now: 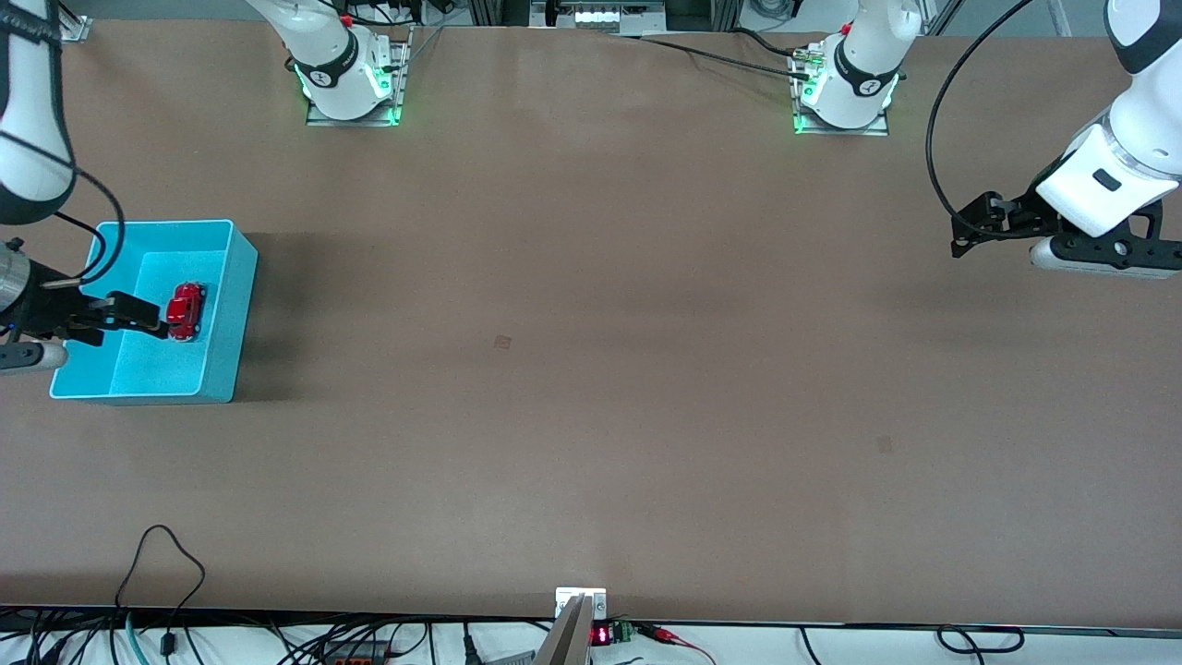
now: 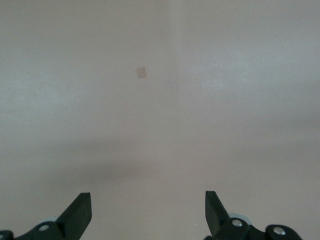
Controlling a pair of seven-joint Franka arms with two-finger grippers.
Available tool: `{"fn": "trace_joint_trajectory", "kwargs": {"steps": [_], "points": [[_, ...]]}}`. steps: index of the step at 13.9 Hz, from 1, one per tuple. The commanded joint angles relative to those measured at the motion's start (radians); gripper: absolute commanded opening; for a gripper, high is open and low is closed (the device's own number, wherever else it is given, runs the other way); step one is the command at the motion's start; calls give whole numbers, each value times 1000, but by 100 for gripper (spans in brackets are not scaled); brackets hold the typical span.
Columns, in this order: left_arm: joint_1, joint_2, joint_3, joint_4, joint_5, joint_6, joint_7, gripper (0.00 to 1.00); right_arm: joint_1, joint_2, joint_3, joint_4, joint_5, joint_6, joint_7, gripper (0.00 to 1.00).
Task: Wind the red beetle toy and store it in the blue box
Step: 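Lower the red car into the blue box and open the right gripper, then raise the open right gripper up out of the blue box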
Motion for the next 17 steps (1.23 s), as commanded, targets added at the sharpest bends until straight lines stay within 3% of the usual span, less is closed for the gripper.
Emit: {"fn": "trace_joint_trajectory", "kwargs": {"steps": [1,4,6,9,11,14,17], "points": [[3,7,0,24,-4,-20,-8,100,78,13,7,44,-18,-40,-34,100],[3,9,0,24,-4,-20,-8,100,130,17,42,44,79,-49,-71,100],[3,7,0,24,-4,-22,-8,100,190,10,33,45,65,-49,-39,100],[3,7,0,24,-4,-22,-8,100,192,-37,-48,48,58,-96,200,100],[3,7,0,24,-4,-22,-8,100,182,-86,-108,51,1,-149,211,100],[4,7,0,24,-4,-20,-8,100,182,-117,-212,51,-1,-153,213,100],[4,7,0,24,-4,-22,-8,100,190,-140,-213,45,-22,-264,249,100]]}}
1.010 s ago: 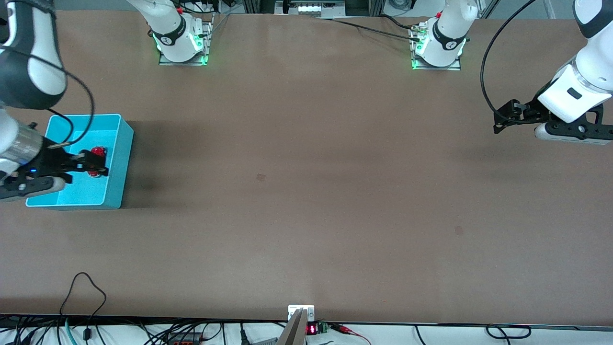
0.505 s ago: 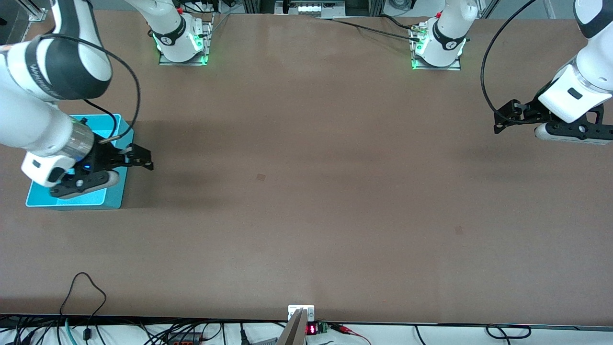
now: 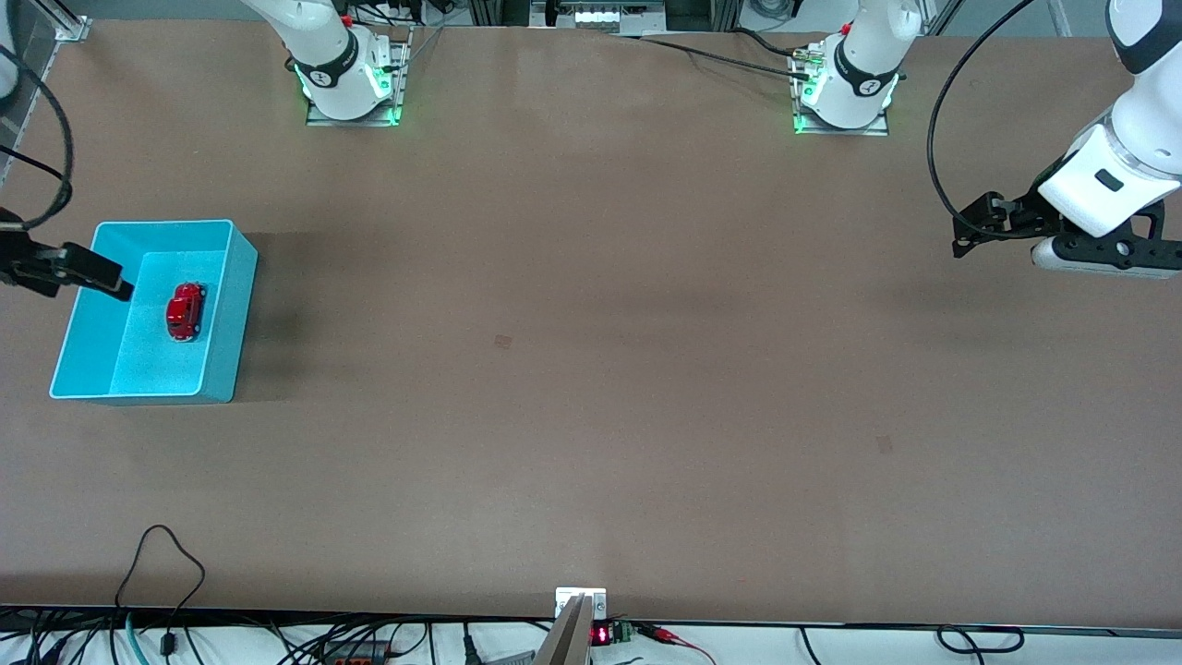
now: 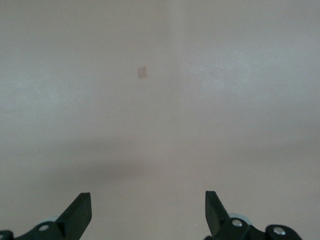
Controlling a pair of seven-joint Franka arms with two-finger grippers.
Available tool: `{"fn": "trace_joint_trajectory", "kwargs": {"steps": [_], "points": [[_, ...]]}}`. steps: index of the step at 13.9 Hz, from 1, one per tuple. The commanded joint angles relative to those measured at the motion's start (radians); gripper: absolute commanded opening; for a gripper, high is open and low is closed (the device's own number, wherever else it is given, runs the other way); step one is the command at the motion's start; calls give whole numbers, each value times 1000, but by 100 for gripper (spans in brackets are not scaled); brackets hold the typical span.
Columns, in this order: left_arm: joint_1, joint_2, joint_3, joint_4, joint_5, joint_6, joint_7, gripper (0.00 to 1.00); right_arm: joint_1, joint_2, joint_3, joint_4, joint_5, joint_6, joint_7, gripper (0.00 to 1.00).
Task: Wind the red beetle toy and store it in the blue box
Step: 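Raise the open right gripper up out of the blue box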
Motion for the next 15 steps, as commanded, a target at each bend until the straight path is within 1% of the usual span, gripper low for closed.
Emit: {"fn": "trace_joint_trajectory", "kwargs": {"steps": [1,4,6,7,8,9,11,13,14,15], "points": [[3,7,0,24,-4,-21,-8,100,13,-36,14,-22,-26,-45,58,100],[1,7,0,24,-4,-21,-8,100,44,-56,17,-35,-37,-28,60,100],[1,7,0,24,-4,-20,-8,100,71,-67,17,-54,-46,-30,104,100],[3,7,0,24,-4,-21,-8,100,99,-68,17,-57,-66,-32,144,100],[3,7,0,24,-4,-20,-8,100,125,-76,17,-60,-111,-33,158,100],[3,7,0,24,-4,-20,-8,100,128,-90,16,-63,-144,-36,144,100],[1,7,0,24,-4,-21,-8,100,104,-108,5,-92,-141,-25,49,100],[3,7,0,24,-4,-21,-8,100,94,-120,8,-111,-140,-9,41,100],[3,7,0,24,-4,-21,-8,100,90,-121,7,-117,-129,-2,44,100],[3,7,0,22,-4,-21,-8,100,69,-110,2,-108,-89,1,46,100]]}}
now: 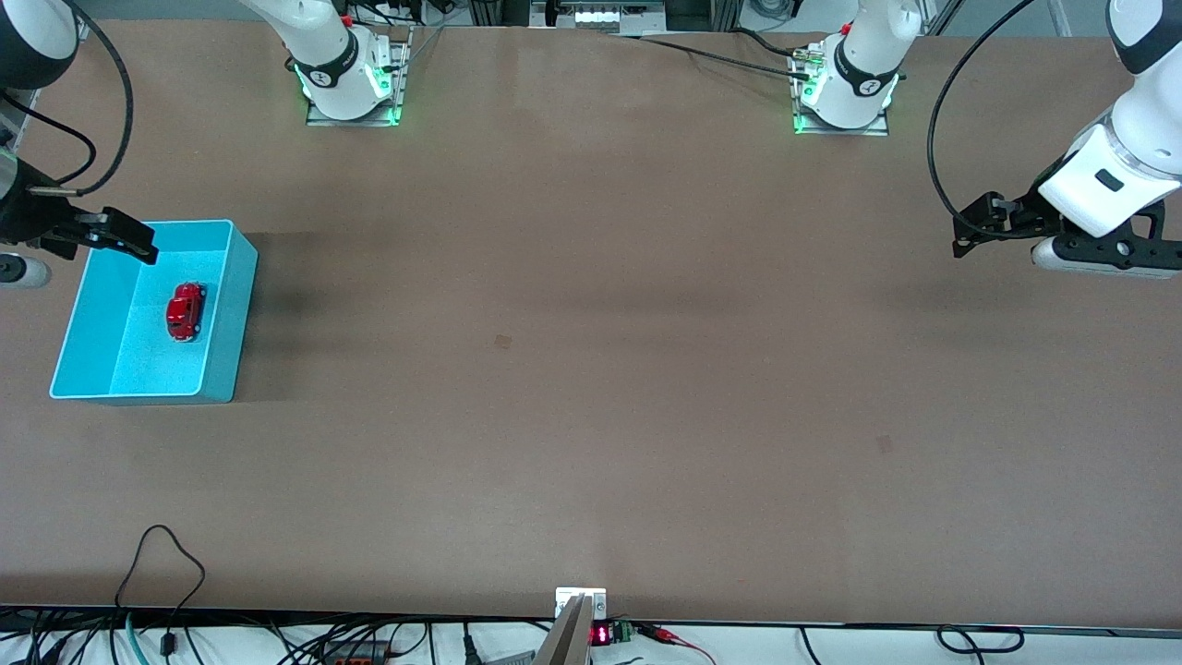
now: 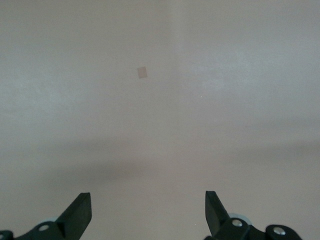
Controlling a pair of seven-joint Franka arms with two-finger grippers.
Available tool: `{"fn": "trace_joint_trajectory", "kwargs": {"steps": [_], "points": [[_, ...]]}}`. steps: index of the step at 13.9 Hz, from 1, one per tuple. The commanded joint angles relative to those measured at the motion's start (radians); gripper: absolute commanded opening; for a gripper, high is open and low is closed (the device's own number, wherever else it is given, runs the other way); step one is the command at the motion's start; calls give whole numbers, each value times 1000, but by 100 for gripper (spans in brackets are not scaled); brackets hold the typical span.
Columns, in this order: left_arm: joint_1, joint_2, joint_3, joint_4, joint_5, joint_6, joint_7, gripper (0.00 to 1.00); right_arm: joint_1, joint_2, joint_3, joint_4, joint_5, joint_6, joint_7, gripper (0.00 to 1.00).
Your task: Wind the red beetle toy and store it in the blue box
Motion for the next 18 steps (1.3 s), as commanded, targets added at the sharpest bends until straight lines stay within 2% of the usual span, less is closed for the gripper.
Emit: {"fn": "trace_joint_trajectory", "kwargs": {"steps": [1,5,7,10,13,14,15,16,18], "points": [[3,7,0,24,-4,-21,-8,100,-56,-2,2,-15,90,10,-23,100],[3,7,0,24,-4,-21,-8,100,-91,-3,2,-7,88,19,-26,100],[3,7,0,24,-4,-21,-8,100,-79,-2,8,-5,41,20,-24,100],[3,7,0,24,-4,-21,-8,100,-52,0,10,-5,40,19,-15,100],[3,7,0,24,-4,-21,-8,100,-85,0,13,1,49,25,-8,100],[3,7,0,24,-4,-21,-8,100,-129,0,53,2,66,23,-7,100],[3,7,0,24,-4,-21,-8,100,-187,0,120,4,71,25,-9,100],[3,7,0,22,-4,-21,-8,100,-206,0,168,5,68,23,-8,100],[3,7,0,24,-4,-21,-8,100,-181,0,170,5,63,19,46,100]]}}
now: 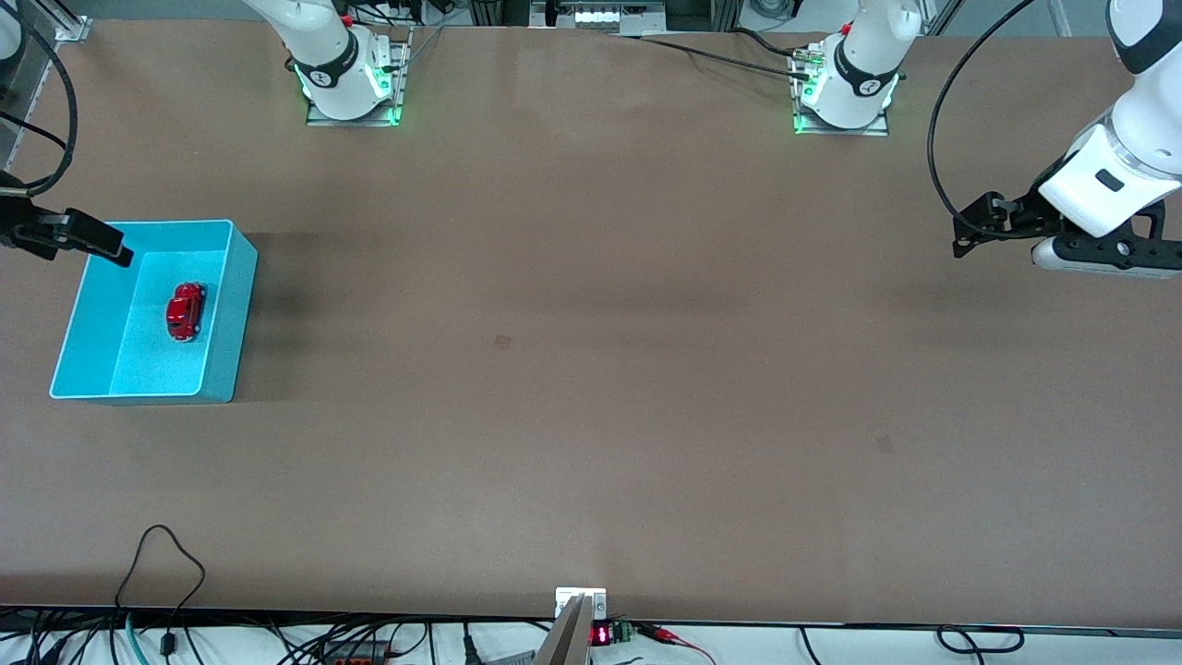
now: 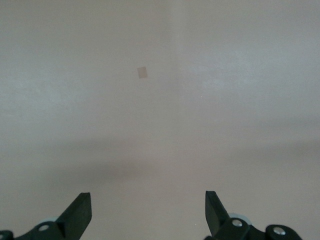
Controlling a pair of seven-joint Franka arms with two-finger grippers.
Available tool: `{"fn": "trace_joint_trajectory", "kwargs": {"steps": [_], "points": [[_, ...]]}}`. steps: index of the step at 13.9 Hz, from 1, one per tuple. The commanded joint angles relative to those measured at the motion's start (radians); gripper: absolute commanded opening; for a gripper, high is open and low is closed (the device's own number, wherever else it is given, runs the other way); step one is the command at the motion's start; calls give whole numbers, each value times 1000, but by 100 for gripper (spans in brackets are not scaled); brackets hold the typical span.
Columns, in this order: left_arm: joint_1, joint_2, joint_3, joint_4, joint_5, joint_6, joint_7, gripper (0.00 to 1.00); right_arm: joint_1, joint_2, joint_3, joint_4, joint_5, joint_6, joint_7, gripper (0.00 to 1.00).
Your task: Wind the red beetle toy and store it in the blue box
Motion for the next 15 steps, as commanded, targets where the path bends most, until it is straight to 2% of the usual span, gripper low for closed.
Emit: {"fn": "trace_joint_trajectory", "kwargs": {"steps": [1,3,5,11,15], "points": [[2,7,-1,24,-4,-21,-8,100,11,-3,33,7,-5,-8,115,100],[2,9,-1,24,-4,-21,-8,100,-1,-12,30,2,-9,-35,90,100],[2,7,-1,24,-4,-21,-8,100,-9,-21,24,-7,-9,-54,-71,100],[2,7,-1,24,-4,-21,-8,100,-6,-86,24,-68,-9,-35,-10,100],[-5,10,-2,38,-4,-19,-8,100,-6,-106,25,-71,-9,-46,-10,100]]}}
